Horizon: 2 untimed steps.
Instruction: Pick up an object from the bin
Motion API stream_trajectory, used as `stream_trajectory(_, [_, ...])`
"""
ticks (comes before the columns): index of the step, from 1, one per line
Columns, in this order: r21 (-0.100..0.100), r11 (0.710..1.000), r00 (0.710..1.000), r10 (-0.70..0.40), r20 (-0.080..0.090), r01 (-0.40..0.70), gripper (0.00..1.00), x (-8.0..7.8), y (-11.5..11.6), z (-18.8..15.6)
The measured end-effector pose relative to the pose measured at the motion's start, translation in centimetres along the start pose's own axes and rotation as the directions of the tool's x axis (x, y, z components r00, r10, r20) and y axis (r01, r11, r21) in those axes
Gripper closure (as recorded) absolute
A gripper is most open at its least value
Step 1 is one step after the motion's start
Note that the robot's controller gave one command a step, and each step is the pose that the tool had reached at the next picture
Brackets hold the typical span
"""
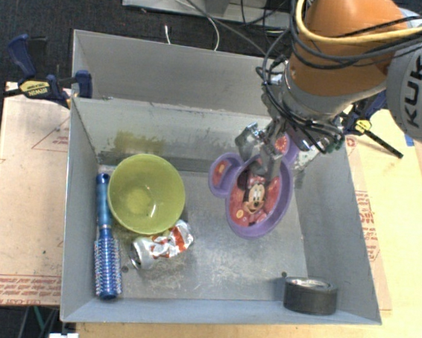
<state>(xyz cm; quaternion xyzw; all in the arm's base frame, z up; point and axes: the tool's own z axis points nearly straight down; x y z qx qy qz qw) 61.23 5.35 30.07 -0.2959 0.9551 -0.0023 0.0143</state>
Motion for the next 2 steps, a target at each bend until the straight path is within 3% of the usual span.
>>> stream_trajectory(1, [0.006, 0.934, 0.934, -0.357, 0.002, 0.357, 1.0, 2.0, -7.6, -2.3])
stream_trajectory(2, [0.005, 0.95, 0.95, -0.312, 0.01, 0.312, 1.0, 0.0, -1.7, 1.8])
